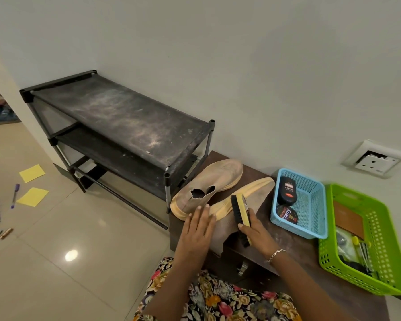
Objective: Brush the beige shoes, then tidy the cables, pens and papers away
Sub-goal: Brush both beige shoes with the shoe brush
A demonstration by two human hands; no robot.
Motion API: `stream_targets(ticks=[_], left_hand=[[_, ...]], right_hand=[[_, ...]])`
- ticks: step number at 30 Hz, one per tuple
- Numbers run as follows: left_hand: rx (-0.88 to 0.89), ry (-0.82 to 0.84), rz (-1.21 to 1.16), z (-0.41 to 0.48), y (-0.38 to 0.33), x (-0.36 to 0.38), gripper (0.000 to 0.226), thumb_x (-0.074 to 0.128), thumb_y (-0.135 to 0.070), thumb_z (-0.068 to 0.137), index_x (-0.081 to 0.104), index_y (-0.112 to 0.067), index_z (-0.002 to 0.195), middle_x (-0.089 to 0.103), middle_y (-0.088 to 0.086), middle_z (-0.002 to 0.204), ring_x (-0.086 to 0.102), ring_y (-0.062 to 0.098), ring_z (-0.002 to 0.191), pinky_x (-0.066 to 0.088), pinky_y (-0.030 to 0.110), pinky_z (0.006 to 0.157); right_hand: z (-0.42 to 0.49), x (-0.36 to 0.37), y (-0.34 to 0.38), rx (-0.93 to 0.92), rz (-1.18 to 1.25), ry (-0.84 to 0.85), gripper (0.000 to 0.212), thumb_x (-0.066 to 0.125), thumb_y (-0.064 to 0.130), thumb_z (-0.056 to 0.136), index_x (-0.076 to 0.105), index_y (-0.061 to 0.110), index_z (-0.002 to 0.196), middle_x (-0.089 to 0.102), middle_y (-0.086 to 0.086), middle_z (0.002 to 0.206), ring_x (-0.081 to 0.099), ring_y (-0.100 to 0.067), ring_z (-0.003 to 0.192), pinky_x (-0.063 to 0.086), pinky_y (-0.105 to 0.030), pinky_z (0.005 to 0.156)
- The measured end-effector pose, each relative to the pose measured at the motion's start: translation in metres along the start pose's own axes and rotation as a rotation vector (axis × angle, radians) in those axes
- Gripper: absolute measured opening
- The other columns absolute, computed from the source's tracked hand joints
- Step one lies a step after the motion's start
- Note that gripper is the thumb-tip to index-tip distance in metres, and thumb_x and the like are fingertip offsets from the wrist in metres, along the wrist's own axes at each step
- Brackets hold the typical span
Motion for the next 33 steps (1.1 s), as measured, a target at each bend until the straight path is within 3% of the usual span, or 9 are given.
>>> stream_targets(ticks=[7,9,11,15,18,21,26,31,33], left_hand=[[0.121,0.031,0.041,0.011,0.002,0.01,0.105,0.091,-0.028,0.037,0.04,-0.015,0.128,0.049,0.008,0.137,0.058,0.031,0.115,0.052,0.04,0.084],[0.21,-0.006,0.105,0.012,-0.001,0.012,0.084,0.08,-0.022,0.057,0.039,-0.014,0.131,0.049,0.007,0.138,0.051,0.028,0.123,0.043,0.042,0.098],[0.329,-0.088,0.179,0.011,-0.008,0.015,0.057,0.052,-0.016,0.078,0.037,-0.013,0.133,0.042,0.007,0.141,0.039,0.026,0.13,0.023,0.044,0.113],[0.401,-0.067,0.261,0.012,-0.006,0.024,0.051,0.032,-0.016,0.083,0.037,-0.009,0.133,0.051,0.011,0.137,0.033,0.027,0.13,0.011,0.043,0.111],[0.466,-0.154,0.225,0.009,-0.006,0.008,0.053,0.048,-0.017,0.083,0.036,-0.006,0.133,0.053,0.012,0.135,0.039,0.031,0.131,0.024,0.043,0.114],[0.43,-0.119,0.139,0.008,-0.001,-0.007,0.083,0.078,-0.018,0.065,0.035,-0.004,0.134,0.053,0.013,0.134,0.048,0.03,0.126,0.041,0.04,0.101],[0.335,-0.065,0.089,0.003,0.013,-0.003,0.124,0.085,-0.019,0.058,0.0,0.0,0.146,0.049,0.014,0.137,0.044,0.032,0.128,0.036,0.038,0.1],[0.282,-0.022,-0.029,0.001,0.012,-0.005,0.104,0.086,-0.037,0.053,0.032,-0.004,0.136,0.055,0.013,0.131,0.038,0.028,0.127,0.049,0.032,0.091],[0.257,0.019,-0.026,0.001,0.013,-0.001,0.114,0.084,-0.041,0.054,0.023,-0.006,0.144,0.053,0.013,0.133,0.035,0.031,0.132,0.043,0.034,0.096]], right_hand=[[-0.003,-0.009,-0.007,-0.022,-0.035,-0.022,0.065,0.046,0.019,0.095,0.008,0.019,0.147,0.03,-0.011,0.145,0.032,-0.021,0.131,0.025,-0.021,0.097],[-0.006,-0.013,-0.008,-0.037,-0.032,-0.044,0.065,0.049,0.02,0.094,0.011,0.021,0.147,0.031,-0.01,0.146,0.033,-0.02,0.13,0.026,-0.022,0.099],[-0.008,-0.016,-0.008,-0.037,-0.043,-0.051,0.064,0.049,0.02,0.094,0.012,0.021,0.147,0.031,-0.01,0.145,0.033,-0.02,0.131,0.026,-0.02,0.097],[-0.008,-0.013,-0.005,-0.042,-0.064,-0.027,0.066,0.048,0.022,0.095,0.009,0.02,0.147,0.026,-0.009,0.148,0.03,-0.02,0.134,0.026,-0.022,0.102],[-0.007,-0.013,0.004,-0.068,-0.045,-0.032,0.063,0.049,0.02,0.094,0.013,0.02,0.146,0.029,-0.009,0.145,0.032,-0.018,0.13,0.024,-0.018,0.097],[-0.007,-0.017,0.009,-0.091,0.004,-0.051,0.063,0.052,0.019,0.093,0.017,0.021,0.145,0.03,-0.009,0.145,0.034,-0.014,0.124,0.026,-0.021,0.1],[-0.004,-0.013,0.009,-0.083,-0.04,-0.045,0.064,0.05,0.02,0.094,0.014,0.02,0.146,0.027,-0.008,0.147,0.032,-0.019,0.132,0.027,-0.024,0.104],[-0.002,-0.009,0.025,-0.142,-0.01,-0.044,0.06,0.049,0.018,0.094,0.017,0.02,0.145,0.034,-0.011,0.142,0.033,-0.009,0.113,0.029,-0.022,0.098],[0.001,-0.007,0.025,-0.147,-0.013,-0.046,0.06,0.049,0.019,0.094,0.018,0.02,0.145,0.035,-0.01,0.142,0.034,-0.009,0.114,0.03,-0.023,0.099]])
Point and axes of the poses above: each hand's wrist, its own z-axis towards the middle knuckle, its own x-axis out of the palm, y = z × x, the point moved 9 cm from there along z, towards the middle knuckle
